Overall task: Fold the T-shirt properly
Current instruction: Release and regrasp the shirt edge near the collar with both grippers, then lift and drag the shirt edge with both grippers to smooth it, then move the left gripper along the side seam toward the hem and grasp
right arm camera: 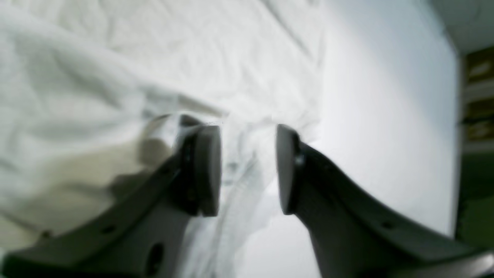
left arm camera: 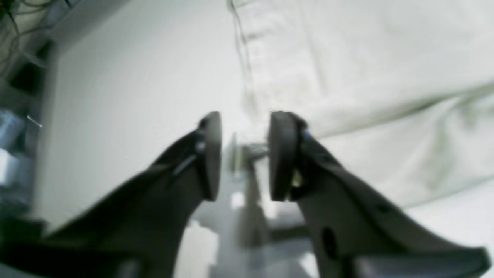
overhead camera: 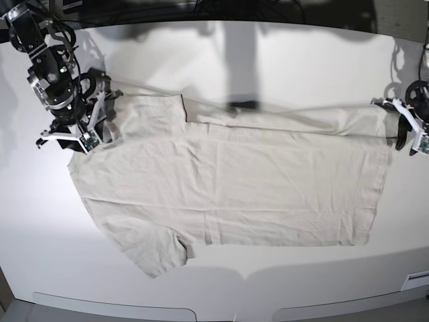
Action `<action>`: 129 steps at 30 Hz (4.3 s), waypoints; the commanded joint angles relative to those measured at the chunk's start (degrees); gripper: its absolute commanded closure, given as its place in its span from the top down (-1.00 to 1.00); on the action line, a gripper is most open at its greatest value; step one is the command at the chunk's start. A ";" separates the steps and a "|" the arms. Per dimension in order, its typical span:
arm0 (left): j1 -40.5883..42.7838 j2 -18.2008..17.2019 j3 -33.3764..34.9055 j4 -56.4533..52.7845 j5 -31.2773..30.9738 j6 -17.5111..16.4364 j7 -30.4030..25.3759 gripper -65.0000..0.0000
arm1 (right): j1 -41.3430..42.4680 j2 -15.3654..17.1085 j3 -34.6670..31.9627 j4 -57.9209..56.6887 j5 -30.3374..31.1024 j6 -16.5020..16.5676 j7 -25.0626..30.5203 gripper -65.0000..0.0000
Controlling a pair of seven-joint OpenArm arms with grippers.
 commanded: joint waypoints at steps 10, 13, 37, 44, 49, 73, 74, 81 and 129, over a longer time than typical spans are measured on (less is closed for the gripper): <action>-0.15 1.11 -0.63 6.93 -18.29 0.24 7.87 -1.00 | 0.74 -3.72 0.66 4.90 6.54 -3.30 -5.03 -1.00; -0.17 3.52 -0.63 5.75 -16.68 0.26 6.16 -1.00 | 0.72 -6.08 0.68 4.90 8.09 -3.28 -5.64 -1.00; -0.13 8.57 -0.63 -11.39 -7.10 0.24 -0.07 -1.00 | -3.39 -10.95 0.81 -1.20 6.93 3.41 -12.59 -1.00; 0.46 9.64 -0.66 -11.37 -5.66 0.31 7.54 -1.00 | -8.83 -6.84 4.00 -0.50 8.09 3.41 -11.85 -1.00; 5.03 8.04 -0.81 -10.43 -5.88 1.09 5.27 -1.00 | -15.13 -5.88 9.66 3.61 8.24 3.52 -10.78 -1.00; 24.02 8.07 -7.56 1.49 -5.84 4.11 2.25 -1.00 | -26.64 -6.21 13.81 8.04 10.14 7.93 -9.81 -1.00; 24.00 8.07 -7.58 2.03 -5.84 4.11 2.25 -1.00 | -26.73 -6.19 13.81 8.15 10.16 7.89 -9.84 -1.00; 24.00 8.04 -10.99 9.68 -5.84 4.11 3.78 -1.00 | -26.56 -6.19 13.88 12.24 10.12 7.43 -8.57 -1.00; -54.42 2.80 -6.56 -70.49 13.68 -17.43 -9.27 -0.38 | -11.50 -7.15 13.92 14.60 5.95 7.96 -15.13 -0.77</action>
